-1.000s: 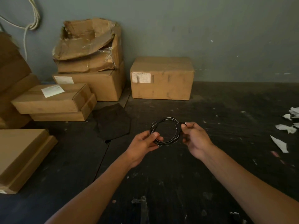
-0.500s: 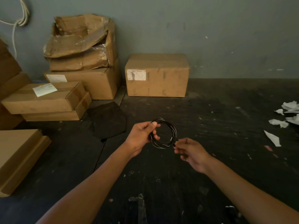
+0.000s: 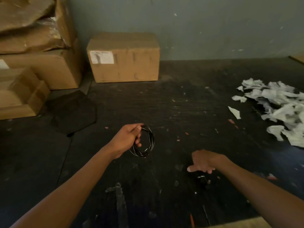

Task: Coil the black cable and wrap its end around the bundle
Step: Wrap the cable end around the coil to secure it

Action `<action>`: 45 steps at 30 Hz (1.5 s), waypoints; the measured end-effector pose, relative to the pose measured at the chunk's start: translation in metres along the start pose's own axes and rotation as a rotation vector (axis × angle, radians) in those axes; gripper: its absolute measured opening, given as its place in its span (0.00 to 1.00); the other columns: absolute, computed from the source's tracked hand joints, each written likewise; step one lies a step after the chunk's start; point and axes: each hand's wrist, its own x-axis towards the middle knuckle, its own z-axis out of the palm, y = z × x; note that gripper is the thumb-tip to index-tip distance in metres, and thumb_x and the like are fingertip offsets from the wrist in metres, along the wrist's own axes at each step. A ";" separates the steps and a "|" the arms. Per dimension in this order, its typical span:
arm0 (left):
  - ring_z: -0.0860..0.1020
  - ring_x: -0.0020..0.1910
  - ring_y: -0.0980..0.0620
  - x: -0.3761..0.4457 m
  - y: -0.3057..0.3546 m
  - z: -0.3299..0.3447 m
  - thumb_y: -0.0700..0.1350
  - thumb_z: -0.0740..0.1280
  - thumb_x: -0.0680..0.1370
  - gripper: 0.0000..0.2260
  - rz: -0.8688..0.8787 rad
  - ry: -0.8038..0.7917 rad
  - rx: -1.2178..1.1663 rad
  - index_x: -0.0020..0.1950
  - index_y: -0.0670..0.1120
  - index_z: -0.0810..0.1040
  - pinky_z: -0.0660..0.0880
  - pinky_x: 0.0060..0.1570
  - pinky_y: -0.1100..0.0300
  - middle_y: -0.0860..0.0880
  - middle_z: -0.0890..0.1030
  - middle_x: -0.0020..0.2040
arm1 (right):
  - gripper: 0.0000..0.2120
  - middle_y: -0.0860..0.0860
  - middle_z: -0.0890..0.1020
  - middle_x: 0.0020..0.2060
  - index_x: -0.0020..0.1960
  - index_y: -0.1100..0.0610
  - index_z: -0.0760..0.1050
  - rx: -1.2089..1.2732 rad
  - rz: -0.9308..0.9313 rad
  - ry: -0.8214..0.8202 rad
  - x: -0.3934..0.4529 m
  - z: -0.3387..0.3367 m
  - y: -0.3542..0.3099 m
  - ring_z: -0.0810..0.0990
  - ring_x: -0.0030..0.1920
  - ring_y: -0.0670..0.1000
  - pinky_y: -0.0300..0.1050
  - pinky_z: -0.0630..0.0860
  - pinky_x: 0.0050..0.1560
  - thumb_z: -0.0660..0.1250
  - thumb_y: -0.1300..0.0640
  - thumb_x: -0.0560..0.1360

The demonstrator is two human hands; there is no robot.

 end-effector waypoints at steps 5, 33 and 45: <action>0.70 0.33 0.55 0.003 -0.014 0.020 0.42 0.54 0.84 0.20 -0.052 -0.097 0.056 0.77 0.47 0.62 0.78 0.38 0.59 0.47 0.70 0.40 | 0.17 0.55 0.81 0.42 0.53 0.56 0.67 0.090 0.096 -0.087 -0.006 0.022 0.014 0.80 0.33 0.49 0.42 0.78 0.35 0.70 0.47 0.75; 0.76 0.32 0.65 -0.019 0.011 -0.017 0.56 0.63 0.80 0.11 0.009 0.148 0.068 0.47 0.52 0.82 0.74 0.36 0.63 0.53 0.81 0.43 | 0.20 0.46 0.81 0.41 0.52 0.44 0.64 0.367 -0.766 0.689 -0.022 -0.070 -0.139 0.81 0.39 0.40 0.37 0.75 0.35 0.75 0.53 0.72; 0.69 0.28 0.59 -0.017 0.034 -0.045 0.46 0.61 0.83 0.13 0.053 0.195 -0.103 0.41 0.51 0.81 0.72 0.34 0.61 0.55 0.72 0.31 | 0.10 0.43 0.84 0.41 0.58 0.46 0.76 0.530 -1.019 0.785 -0.028 -0.074 -0.146 0.83 0.41 0.40 0.33 0.77 0.41 0.66 0.57 0.78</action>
